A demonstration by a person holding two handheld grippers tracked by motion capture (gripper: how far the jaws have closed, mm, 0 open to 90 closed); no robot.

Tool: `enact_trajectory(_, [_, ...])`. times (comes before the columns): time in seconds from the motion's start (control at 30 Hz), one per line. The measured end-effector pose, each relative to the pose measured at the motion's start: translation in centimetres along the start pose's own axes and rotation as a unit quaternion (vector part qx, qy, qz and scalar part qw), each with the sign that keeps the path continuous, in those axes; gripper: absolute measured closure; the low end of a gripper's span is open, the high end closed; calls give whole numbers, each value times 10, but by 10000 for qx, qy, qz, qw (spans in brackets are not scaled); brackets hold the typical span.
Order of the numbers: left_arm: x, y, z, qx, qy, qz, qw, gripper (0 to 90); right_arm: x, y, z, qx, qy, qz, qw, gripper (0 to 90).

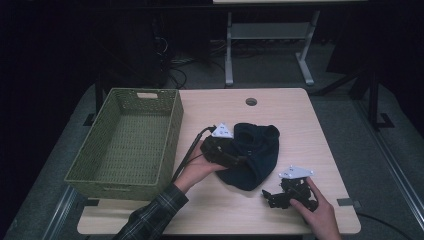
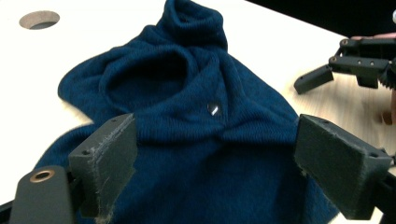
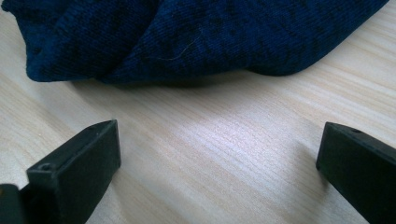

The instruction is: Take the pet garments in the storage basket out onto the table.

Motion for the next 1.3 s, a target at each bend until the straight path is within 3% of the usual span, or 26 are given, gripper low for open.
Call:
enact_trajectory(0.2, [-6,-10,-7,16,7,-9,10000,132,0,0,0,3,-1,7,10000,0])
enact_trajectory(0.87, [-23,-65,-22,283,375,-69,9989,135,0,0,0,3,6,1,10000,0])
enact_trajectory(1.3, [-28,-110,-23,774,559,-227,9952,129,1,0,0,11,10,5,10000,0])
Point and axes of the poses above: each handheld gripper's, and its own axes: z roughly forward along the jaws, y roughly out of its top, x roughly to its left, the point moved 9 cm from there along z, roughly forward along the jaws, and after that the axes turned 3 degrees about x, right-handed, at the moved point
